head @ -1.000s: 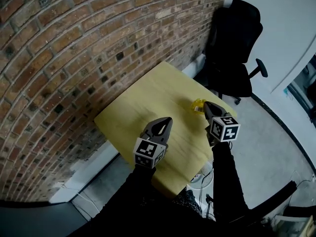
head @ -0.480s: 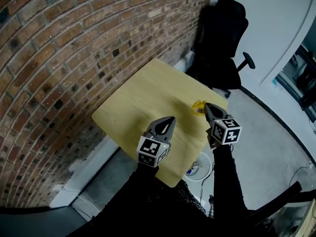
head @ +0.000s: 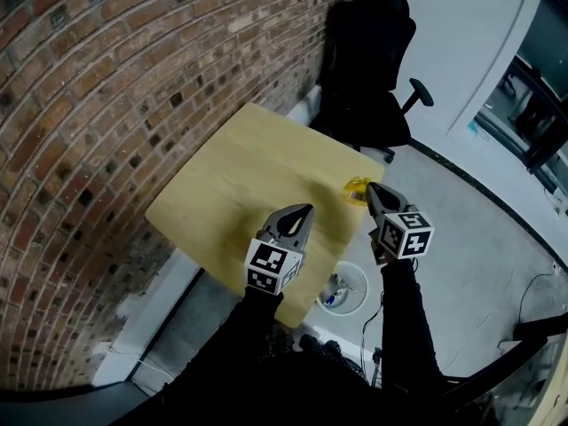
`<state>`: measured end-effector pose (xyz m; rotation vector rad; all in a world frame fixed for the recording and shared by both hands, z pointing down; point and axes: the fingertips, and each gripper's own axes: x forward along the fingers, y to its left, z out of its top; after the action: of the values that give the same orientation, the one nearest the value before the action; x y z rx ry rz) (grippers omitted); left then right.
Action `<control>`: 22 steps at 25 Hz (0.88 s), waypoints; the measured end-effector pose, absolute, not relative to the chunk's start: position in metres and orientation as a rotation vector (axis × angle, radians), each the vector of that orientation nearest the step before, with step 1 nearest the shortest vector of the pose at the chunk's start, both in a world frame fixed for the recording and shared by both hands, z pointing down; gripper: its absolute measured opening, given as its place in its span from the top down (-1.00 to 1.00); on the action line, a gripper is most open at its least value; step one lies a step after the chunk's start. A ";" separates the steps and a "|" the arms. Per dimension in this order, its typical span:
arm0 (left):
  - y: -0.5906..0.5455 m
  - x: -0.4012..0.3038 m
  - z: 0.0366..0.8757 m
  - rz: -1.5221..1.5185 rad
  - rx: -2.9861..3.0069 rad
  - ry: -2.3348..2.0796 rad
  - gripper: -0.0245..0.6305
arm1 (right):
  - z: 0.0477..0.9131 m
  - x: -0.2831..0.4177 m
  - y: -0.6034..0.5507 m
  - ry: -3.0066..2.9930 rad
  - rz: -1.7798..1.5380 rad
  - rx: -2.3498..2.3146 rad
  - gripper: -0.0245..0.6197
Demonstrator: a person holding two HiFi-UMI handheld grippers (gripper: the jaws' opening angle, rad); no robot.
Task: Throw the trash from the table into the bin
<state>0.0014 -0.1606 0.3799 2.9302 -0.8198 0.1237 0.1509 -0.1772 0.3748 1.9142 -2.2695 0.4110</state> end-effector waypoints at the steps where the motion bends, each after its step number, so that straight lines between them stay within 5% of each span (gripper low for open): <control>1: -0.157 0.009 0.378 0.120 2.934 -0.811 0.91 | 0.374 0.156 -0.171 -2.266 0.411 1.919 0.87; 22: -0.043 0.137 0.393 0.210 2.954 -0.642 0.91 | 0.408 0.254 -0.057 -2.241 0.519 1.956 0.87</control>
<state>0.1366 -0.0432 0.3932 2.9542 -0.6420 0.2102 0.2539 -0.0567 0.4081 1.9561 -2.2406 0.5187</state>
